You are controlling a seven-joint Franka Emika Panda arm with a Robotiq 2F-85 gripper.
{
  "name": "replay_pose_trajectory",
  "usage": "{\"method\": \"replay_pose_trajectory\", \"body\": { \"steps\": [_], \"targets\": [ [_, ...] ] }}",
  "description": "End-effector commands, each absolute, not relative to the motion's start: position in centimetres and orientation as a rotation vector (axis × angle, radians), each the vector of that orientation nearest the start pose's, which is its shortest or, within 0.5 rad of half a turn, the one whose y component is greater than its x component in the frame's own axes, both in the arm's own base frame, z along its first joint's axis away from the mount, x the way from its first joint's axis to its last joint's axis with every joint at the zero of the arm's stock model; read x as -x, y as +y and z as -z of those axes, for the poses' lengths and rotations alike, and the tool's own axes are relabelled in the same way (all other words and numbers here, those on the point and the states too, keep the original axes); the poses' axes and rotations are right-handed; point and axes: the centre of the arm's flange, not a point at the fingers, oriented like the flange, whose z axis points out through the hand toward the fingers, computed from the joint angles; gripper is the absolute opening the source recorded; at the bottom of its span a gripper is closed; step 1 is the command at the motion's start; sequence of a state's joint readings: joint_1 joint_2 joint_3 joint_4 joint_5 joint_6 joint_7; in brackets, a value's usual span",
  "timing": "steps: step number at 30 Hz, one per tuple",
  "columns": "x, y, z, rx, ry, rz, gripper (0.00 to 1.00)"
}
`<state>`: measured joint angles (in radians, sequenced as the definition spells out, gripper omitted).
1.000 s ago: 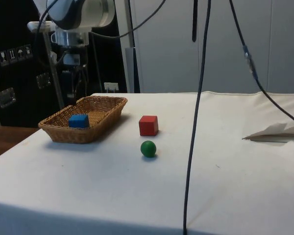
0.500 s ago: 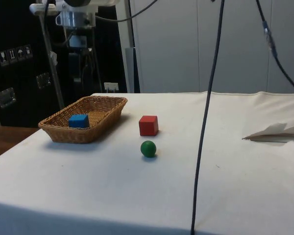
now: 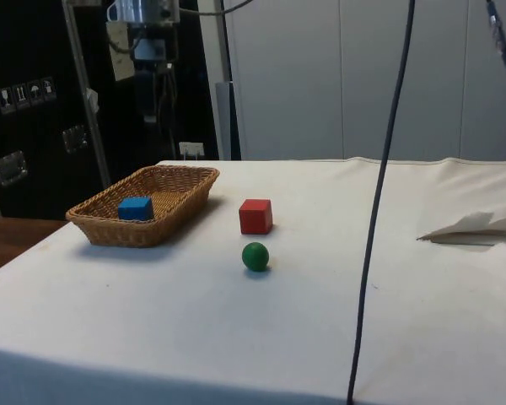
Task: Place all non-red objects into the basket.
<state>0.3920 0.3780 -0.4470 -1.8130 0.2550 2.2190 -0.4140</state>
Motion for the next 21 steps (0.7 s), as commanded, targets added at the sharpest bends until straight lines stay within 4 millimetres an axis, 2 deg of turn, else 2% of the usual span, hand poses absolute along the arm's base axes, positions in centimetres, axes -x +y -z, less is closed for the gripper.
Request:
{"method": "replay_pose_trajectory", "body": {
  "steps": [1, 13, 14, 18, 21],
  "targets": [
    [-64.2, -0.5, -35.9, 3.095, -0.377, 0.132, 1.0],
    [-60.8, 0.6, -38.2, 3.112, -0.406, 0.117, 1.0],
    [-61.2, 0.4, -38.0, 3.101, -0.406, 0.116, 1.0],
    [-59.4, 1.4, -38.8, 3.114, -0.416, 0.113, 1.0],
    [-59.2, 1.5, -38.8, 3.103, -0.42, 0.108, 1.0]
  ]
}}
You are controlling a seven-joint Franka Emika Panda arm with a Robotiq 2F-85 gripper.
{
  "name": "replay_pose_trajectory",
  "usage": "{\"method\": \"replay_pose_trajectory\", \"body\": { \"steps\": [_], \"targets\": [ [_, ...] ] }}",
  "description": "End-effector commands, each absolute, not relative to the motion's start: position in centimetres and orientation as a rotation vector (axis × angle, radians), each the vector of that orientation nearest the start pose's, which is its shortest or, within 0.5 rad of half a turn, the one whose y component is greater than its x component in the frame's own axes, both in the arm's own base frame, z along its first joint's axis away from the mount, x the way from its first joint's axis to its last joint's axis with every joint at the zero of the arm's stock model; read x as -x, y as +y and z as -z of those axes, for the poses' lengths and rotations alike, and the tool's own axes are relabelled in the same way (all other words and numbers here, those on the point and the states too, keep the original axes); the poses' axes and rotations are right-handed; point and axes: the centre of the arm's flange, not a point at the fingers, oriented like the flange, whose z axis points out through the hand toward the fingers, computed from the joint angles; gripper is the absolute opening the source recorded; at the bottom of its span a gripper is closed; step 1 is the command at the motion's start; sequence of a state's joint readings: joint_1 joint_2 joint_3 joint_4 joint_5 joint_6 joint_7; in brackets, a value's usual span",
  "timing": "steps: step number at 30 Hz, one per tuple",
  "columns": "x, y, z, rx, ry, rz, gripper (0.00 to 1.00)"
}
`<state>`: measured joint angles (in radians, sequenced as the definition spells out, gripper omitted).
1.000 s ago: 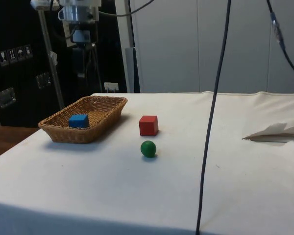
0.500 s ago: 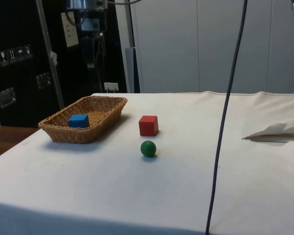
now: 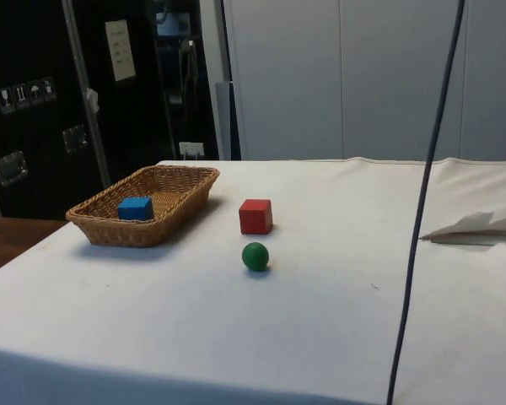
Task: Place all non-red objects into the basket.
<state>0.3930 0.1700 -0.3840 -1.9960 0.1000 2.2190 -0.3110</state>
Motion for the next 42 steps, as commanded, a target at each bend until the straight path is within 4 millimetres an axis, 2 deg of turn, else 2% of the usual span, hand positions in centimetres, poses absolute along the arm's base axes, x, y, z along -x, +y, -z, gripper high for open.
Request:
{"method": "replay_pose_trajectory", "body": {
  "steps": [1, 7, 8, 14, 22, 28, 34, 37, 42],
  "targets": [
    [-58.7, 1.9, -38.9, 3.111, -0.422, 0.108, 1.0],
    [-56.8, 3.1, -39.3, 3.1, -0.433, 0.1, 1.0],
    [-57.1, 3.0, -39.2, 3.091, -0.436, 0.095, 1.0],
    [-55.0, 4.4, -39.4, 3.089, -0.443, 0.092, 1.0],
    [-52.8, 5.6, -38.7, 3.084, -0.456, 0.084, 1.0],
    [-51.4, 6.5, -37.4, 3.076, -0.471, 0.064, 1.0],
    [-49.5, 7.9, -35.1, 3.088, -0.482, 0.097, 1.0],
    [-49.3, 8.1, -34.6, 3.077, -0.489, 0.087, 1.0],
    [-48.9, 8.5, -32.6, 3.081, -0.486, 0.119, 1.0]
  ]
}}
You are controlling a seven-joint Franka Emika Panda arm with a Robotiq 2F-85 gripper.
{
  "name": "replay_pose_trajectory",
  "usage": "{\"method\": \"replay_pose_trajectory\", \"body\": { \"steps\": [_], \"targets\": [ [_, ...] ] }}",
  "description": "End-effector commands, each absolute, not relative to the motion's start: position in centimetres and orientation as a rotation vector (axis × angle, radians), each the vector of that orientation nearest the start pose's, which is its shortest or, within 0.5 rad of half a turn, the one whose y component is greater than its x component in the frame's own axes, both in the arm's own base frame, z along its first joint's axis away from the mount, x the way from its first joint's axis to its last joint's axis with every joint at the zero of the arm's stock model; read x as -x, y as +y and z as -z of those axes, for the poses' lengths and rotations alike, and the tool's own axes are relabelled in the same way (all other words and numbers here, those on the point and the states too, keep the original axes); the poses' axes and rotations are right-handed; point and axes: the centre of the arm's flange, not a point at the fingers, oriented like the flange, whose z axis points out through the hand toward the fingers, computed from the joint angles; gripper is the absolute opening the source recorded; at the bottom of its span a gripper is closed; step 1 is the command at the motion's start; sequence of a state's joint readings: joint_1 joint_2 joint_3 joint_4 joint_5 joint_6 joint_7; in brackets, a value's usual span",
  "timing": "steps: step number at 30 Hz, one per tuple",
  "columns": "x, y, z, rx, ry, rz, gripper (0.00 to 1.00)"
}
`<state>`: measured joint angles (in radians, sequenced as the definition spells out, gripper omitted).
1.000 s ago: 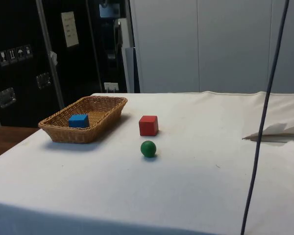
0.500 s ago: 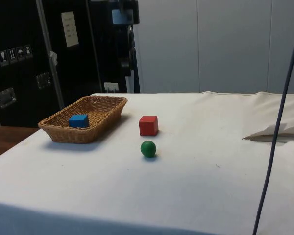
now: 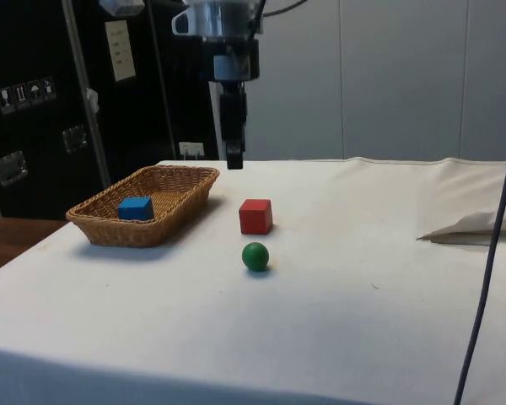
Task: Place all non-red objects into the basket.
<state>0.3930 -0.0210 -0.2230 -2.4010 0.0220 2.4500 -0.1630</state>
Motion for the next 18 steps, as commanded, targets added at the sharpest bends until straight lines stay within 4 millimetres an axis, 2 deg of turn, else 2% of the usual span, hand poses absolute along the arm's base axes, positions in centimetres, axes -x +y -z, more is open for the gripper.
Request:
{"method": "replay_pose_trajectory", "body": {
  "steps": [1, 13, 18],
  "targets": [
    [-48.9, 8.6, -32.4, 3.08, -0.486, 0.123, 1.0],
    [-48.9, 9.0, -29.4, 3.08, -0.482, 0.134, 1.0],
    [-48.4, 9.4, -27.5, 3.087, -0.488, 0.139, 1.0]
  ]
}}
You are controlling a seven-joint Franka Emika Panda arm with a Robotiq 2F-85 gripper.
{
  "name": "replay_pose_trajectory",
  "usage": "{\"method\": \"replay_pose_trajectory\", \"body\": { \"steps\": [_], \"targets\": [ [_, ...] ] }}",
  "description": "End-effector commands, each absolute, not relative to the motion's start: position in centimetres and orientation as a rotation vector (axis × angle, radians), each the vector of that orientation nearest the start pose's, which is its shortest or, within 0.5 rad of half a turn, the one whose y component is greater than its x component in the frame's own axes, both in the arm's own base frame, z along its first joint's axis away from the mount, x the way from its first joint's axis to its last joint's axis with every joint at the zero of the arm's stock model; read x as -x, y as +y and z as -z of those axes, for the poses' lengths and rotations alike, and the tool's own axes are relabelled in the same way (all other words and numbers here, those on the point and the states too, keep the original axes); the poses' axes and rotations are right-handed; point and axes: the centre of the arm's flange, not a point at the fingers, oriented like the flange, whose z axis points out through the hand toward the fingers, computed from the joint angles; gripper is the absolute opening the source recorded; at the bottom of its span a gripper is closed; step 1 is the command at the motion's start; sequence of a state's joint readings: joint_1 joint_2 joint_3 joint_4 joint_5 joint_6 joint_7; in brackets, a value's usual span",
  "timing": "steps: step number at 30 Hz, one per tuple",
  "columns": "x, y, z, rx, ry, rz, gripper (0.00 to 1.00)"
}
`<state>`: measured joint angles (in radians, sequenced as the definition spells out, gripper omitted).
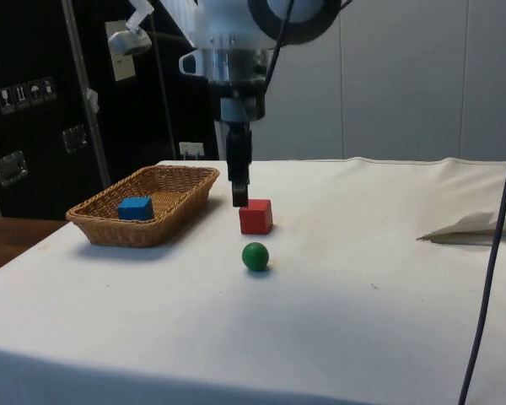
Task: Place all non-red objects into the basket.
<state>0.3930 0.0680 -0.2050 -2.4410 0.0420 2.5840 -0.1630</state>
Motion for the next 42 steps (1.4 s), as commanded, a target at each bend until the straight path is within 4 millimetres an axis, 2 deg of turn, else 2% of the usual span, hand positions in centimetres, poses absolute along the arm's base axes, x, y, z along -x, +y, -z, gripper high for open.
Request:
{"method": "replay_pose_trajectory", "body": {
  "steps": [1, 3, 9, 10, 16, 35, 36, 42],
  "targets": [
    [-48.4, 9.2, -27.9, 3.09, -0.496, 0.121, 1.0],
    [-48.2, 9.7, -26.5, 3.09, -0.493, 0.143, 1.0],
    [-48.2, 10.1, -24.4, 3.096, -0.495, 0.148, 1.0],
    [-48.2, 9.9, -24.6, 3.104, -0.503, 0.133, 1.0],
    [-48.1, 10.3, -22.1, 3.092, -0.492, 0.147, 1.0],
    [-48.2, 8.4, -19.9, 3.066, -0.466, 0.113, 1.0],
    [-48.2, 8.9, -19.7, 3.042, -0.464, 0.126, 1.0],
    [-48.3, 8.9, -18.3, 3.05, -0.465, 0.118, 1.0]
  ]
}}
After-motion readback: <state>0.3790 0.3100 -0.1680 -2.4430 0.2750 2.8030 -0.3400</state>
